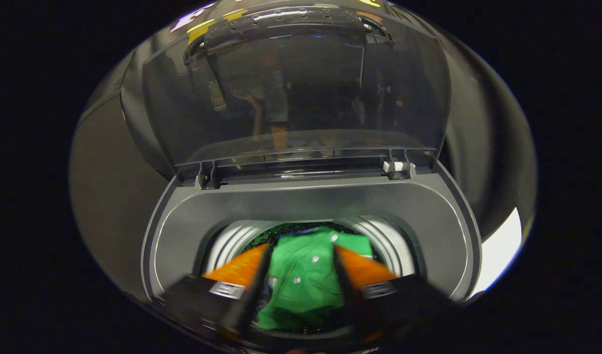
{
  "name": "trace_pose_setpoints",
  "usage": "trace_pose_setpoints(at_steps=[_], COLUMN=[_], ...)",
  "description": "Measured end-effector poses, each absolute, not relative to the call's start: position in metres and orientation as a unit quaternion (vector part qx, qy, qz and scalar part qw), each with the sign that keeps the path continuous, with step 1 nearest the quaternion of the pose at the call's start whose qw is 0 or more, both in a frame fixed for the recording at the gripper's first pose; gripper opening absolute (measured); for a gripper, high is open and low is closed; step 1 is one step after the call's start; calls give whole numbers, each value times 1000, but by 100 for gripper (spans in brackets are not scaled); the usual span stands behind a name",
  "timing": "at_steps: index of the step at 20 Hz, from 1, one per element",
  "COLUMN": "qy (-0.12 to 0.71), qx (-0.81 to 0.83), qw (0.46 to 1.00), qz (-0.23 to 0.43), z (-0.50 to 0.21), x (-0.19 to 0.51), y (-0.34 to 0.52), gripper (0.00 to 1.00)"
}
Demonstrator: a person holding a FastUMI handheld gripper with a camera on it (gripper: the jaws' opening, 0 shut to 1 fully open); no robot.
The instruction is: Put the clothes into the washing machine and then close the washing machine lid.
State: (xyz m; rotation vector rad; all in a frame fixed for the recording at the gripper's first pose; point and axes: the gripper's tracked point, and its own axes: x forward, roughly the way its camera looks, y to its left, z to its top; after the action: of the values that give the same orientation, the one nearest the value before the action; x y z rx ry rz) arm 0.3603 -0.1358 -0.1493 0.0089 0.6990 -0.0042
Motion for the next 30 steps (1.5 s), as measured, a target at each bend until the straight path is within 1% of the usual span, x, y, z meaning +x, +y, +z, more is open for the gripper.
trace_pose_setpoints(at_steps=[3,7,9,22,26,30], qy=[350,343,331,196,168,156], qx=[8,17,21,-15,-9,-7], qw=[937,939,943,980,986,988], qz=[-14,-13,-8,13,16,20], z=[-154,-145,-128,81,126,150], x=[355,357,358,367,372,384], y=[-142,-143,-142,-122,-118,-113], gripper=[98,98,98,98,98,97])
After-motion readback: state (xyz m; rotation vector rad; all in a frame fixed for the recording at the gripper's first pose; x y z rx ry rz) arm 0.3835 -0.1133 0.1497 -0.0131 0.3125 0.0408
